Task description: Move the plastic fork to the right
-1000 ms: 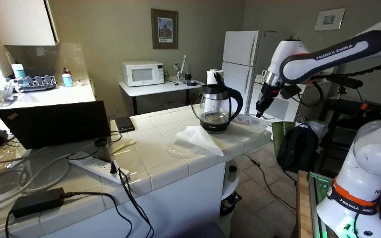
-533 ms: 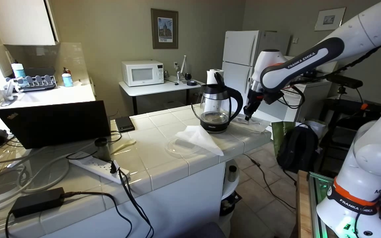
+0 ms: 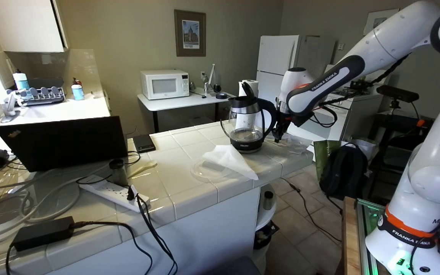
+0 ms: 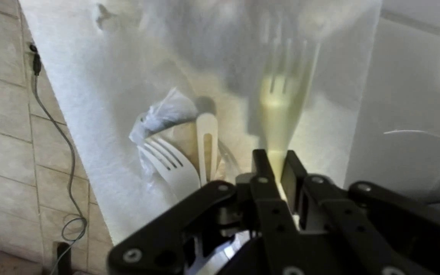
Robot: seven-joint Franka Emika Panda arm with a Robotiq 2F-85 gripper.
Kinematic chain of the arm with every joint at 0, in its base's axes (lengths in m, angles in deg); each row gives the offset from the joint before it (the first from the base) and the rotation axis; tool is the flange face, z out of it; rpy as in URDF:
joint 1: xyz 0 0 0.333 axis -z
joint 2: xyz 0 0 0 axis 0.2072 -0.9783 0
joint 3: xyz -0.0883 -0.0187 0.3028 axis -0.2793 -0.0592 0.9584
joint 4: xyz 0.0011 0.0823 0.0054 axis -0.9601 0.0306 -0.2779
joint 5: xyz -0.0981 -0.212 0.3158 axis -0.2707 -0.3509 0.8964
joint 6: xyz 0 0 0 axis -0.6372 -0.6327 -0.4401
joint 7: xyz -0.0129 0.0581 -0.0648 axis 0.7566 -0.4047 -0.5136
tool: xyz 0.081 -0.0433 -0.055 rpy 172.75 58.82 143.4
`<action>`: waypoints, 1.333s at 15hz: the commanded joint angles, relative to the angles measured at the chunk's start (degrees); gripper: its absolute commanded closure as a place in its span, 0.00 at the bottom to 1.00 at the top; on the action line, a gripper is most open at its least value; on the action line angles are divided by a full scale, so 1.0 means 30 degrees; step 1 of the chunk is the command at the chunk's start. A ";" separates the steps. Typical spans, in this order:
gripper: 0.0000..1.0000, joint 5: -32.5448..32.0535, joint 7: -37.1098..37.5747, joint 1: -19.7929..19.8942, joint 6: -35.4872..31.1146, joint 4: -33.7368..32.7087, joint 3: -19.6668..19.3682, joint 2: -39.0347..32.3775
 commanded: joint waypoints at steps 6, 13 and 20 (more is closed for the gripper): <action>0.62 -0.0381 -0.0261 -0.0266 -0.0445 -0.0853 -0.0453 -0.1685; 0.19 0.0874 -0.2711 -0.0273 0.1892 0.0016 -0.0553 0.0546; 0.00 0.1085 -0.6523 -0.0027 0.6788 0.0874 -0.1691 0.4700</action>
